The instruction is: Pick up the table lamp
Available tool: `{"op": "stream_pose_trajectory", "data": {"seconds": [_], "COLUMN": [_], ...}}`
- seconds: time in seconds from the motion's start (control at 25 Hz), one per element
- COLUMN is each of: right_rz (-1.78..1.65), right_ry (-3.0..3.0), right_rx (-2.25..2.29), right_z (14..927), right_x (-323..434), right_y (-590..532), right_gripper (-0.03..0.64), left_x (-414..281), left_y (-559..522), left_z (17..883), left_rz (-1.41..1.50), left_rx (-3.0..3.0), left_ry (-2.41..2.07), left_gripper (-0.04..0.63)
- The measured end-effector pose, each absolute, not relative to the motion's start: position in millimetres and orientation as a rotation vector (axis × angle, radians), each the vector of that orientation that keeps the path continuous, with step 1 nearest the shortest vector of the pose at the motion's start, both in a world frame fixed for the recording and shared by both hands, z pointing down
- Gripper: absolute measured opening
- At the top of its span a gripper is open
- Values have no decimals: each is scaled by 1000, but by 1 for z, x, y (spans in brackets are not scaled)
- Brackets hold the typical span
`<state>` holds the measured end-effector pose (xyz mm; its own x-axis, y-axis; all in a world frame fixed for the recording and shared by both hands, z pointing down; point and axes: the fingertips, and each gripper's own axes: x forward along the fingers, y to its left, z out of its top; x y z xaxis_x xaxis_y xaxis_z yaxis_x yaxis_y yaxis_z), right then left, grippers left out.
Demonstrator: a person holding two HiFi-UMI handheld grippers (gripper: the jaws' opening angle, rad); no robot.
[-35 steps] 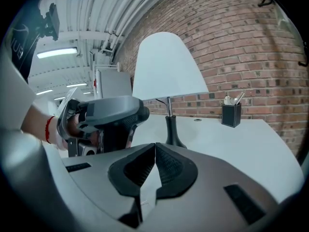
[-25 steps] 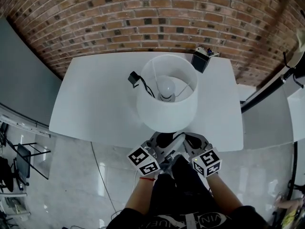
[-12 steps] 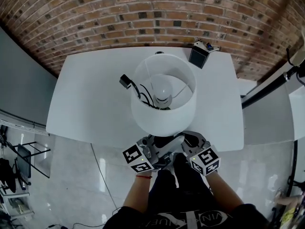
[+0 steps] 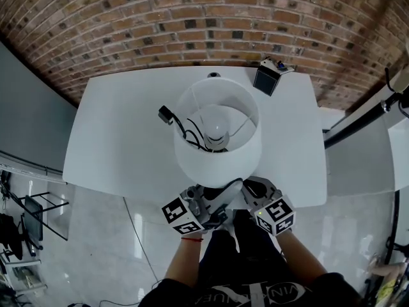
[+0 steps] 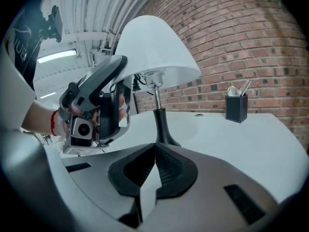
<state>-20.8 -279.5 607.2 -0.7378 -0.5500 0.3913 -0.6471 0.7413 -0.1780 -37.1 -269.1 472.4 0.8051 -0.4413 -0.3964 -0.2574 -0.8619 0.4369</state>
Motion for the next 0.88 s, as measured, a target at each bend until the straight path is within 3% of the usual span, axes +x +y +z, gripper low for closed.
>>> {"op": "stream_pose_trajectory", "data": {"seconds": [0.88], "right_rz": [478], "right_ry": [-2610], "right_rx": [854], "right_z": [605], "right_x": [-45], "right_y": [-330], "right_gripper": [3], "left_x": [-62], "left_y": [-327], "left_z": [443], "left_rz": [-741], "left_rx": [2578], "left_ry": [-613], "left_gripper": [8]}}
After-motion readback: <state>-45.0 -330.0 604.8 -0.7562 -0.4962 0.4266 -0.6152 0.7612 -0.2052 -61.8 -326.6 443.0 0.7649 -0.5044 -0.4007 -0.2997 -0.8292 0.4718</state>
